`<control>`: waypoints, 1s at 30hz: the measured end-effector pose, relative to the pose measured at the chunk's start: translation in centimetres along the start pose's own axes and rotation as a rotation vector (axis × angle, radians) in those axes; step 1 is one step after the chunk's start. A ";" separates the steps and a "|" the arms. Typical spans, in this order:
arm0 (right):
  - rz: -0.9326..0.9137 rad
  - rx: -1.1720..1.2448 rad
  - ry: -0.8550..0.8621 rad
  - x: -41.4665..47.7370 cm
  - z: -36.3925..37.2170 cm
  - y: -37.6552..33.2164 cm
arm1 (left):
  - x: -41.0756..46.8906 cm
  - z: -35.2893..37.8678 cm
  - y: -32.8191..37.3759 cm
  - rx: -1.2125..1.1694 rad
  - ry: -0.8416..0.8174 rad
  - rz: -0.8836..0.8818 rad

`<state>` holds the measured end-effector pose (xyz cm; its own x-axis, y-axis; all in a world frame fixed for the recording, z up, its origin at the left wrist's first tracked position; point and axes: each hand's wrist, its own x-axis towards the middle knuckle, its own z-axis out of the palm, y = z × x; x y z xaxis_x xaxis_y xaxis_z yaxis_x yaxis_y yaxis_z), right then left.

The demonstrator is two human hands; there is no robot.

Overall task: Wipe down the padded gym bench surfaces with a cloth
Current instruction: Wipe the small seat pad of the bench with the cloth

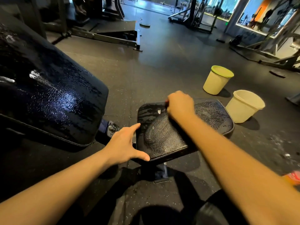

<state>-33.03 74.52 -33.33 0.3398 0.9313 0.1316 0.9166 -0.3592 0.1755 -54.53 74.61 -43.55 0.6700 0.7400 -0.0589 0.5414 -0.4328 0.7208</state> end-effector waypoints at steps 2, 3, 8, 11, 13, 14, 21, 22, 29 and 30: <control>-0.194 0.039 -0.097 -2.1 1.1 -4.3 | 0.1 0.0 -0.2 -0.014 0.012 0.014; -0.329 0.048 -0.136 -4.2 1.6 -5.3 | 0.2 -0.1 -0.3 -0.019 0.021 0.019; -0.167 -0.051 -0.071 -3.3 -0.9 2.6 | 0.4 0.2 -0.2 0.008 0.048 -0.002; 0.110 -0.082 0.044 1.5 -0.7 4.5 | 0.6 0.4 -0.3 -0.011 0.053 -0.008; 0.014 0.001 -0.023 1.4 0.5 -0.6 | 0.4 0.4 -0.4 -0.034 0.047 -0.029; -0.082 0.034 -0.091 0.3 1.3 -3.3 | 0.3 0.4 -0.5 -0.039 0.046 -0.032; -0.022 -0.089 -0.043 0.3 -0.8 3.3 | -0.1 0.7 -0.7 -0.069 0.058 -0.041; 0.088 -0.104 0.011 1.2 -0.8 4.2 | 0.0 0.7 -0.7 -0.071 0.058 -0.041; -0.348 0.068 -0.180 -2.9 2.1 -5.5 | 0.1 0.4 -0.5 -0.033 0.029 -0.049; -0.286 0.028 -0.148 -1.6 1.3 -3.9 | 0.1 0.4 -0.6 -0.033 0.037 -0.049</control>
<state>-36.93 74.49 -35.47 0.0928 0.9937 -0.0625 0.9841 -0.0820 0.1574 -54.59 74.69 -44.29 0.6235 0.7788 -0.0691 0.5554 -0.3790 0.7402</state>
